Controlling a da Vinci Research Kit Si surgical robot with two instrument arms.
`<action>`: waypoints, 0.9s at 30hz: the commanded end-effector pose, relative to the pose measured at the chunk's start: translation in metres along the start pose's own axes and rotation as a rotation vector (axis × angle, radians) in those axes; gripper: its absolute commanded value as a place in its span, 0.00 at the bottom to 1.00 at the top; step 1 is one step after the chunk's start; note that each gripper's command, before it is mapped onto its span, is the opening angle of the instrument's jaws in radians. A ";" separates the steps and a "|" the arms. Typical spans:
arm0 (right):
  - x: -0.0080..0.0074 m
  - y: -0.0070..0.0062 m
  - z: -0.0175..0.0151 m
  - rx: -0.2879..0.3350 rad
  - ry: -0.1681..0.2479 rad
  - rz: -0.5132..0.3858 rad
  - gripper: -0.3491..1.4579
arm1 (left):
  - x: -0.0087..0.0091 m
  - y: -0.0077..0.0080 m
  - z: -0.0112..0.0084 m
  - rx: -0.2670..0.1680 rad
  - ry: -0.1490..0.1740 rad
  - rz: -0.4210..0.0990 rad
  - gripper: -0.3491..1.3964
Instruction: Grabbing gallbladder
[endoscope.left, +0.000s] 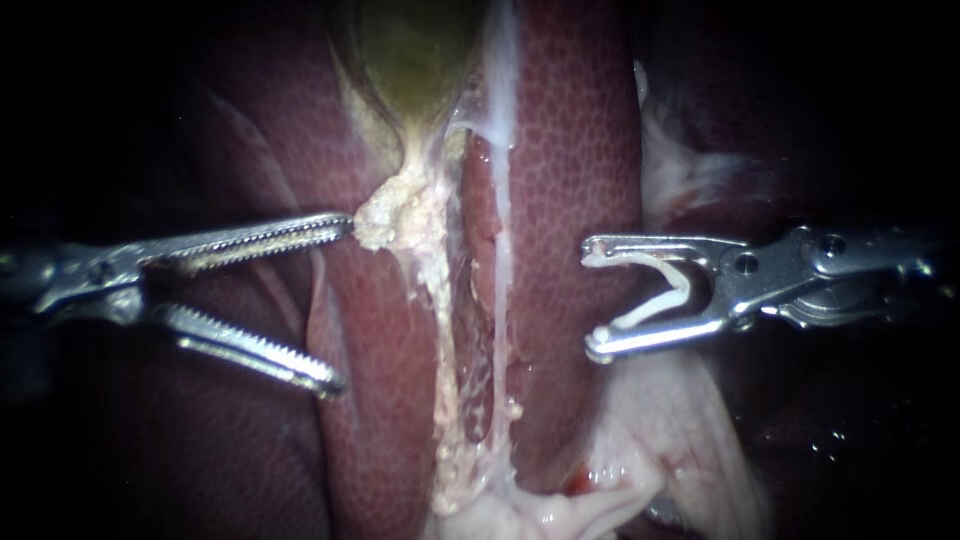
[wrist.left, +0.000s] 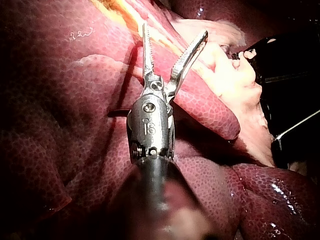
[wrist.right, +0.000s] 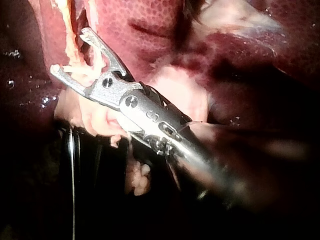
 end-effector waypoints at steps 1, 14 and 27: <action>0.0000 0.0000 0.0000 -0.001 0.000 0.000 0.53 | 0.0000 0.0000 0.0000 -0.001 0.000 0.000 0.63; 0.0000 0.0000 0.0001 -0.001 0.000 0.000 0.53 | -0.0004 0.0034 0.0006 -0.029 0.004 -0.013 0.64; 0.0000 0.0000 0.0001 -0.001 0.000 0.000 0.53 | 0.0015 0.0056 0.0042 -0.043 0.006 -0.004 0.59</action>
